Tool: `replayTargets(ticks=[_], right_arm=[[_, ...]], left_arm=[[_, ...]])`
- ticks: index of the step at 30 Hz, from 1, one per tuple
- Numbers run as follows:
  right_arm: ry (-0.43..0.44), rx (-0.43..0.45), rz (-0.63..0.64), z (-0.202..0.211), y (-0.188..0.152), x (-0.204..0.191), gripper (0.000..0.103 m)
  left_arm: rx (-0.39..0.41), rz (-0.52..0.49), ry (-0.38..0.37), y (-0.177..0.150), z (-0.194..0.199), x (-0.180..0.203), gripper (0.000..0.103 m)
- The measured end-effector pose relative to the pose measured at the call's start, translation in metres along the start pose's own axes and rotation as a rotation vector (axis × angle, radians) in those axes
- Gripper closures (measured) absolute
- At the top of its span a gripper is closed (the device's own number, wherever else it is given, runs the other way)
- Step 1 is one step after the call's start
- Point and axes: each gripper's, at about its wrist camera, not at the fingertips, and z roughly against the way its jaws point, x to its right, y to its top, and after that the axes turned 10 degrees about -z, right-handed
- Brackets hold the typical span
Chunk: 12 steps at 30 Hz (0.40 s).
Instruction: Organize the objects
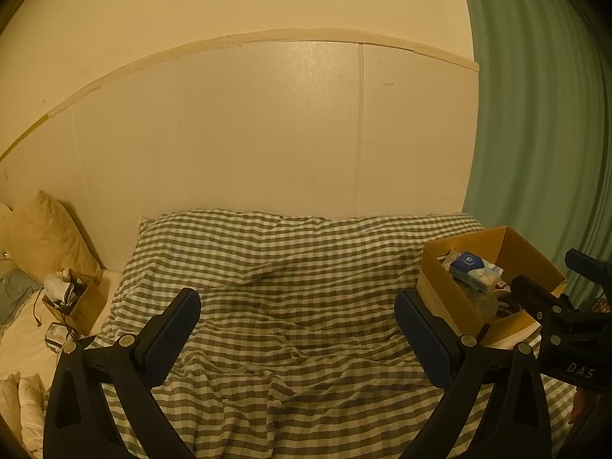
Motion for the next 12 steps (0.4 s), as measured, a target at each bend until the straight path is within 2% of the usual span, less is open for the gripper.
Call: replayTargets(ticks=[12], right_arm=[[0.006, -0.001, -0.003, 0.0001, -0.0004, 0.0013, 0.0]], left_arm=[[-0.006, -0.004, 0.003, 0.0004, -0.0026, 0.0016, 0.0]])
